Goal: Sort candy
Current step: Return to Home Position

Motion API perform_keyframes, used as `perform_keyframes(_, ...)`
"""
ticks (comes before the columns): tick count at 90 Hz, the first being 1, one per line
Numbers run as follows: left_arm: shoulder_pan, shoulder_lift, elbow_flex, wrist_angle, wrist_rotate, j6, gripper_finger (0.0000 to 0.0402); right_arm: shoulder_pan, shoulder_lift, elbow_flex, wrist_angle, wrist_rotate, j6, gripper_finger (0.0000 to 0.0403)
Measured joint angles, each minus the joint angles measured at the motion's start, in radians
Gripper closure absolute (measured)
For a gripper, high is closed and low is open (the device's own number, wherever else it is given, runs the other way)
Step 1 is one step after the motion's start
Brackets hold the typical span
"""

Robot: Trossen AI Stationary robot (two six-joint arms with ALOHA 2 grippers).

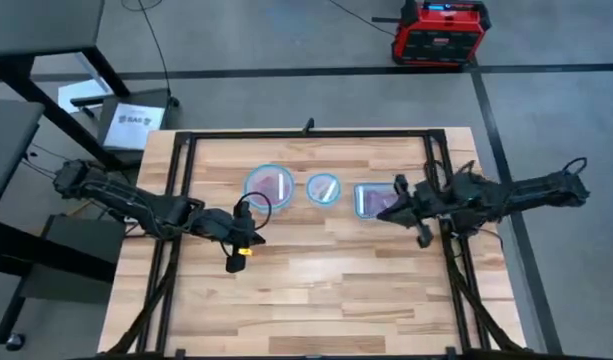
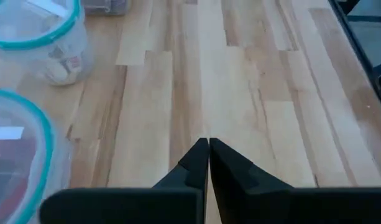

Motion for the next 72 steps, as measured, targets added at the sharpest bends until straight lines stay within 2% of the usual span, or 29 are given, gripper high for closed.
perform_keyframes(7, 0.000, 0.000, 0.000, 0.008, -0.002, 0.024, 0.0402, 0.037, -0.053, -0.066, -0.021, 0.018, -0.043, 0.0403)
perform_keyframes(21, 0.000, 0.000, 0.000, 0.016, -0.001, 0.007, 0.0402, 0.059, -0.122, -0.188, 0.024, 0.140, -0.071, 0.0403)
perform_keyframes(72, 0.000, 0.000, 0.000, 0.006, 0.000, -0.027, 0.0402, 0.067, -0.295, -0.410, 0.087, 0.134, -0.172, 0.0403)
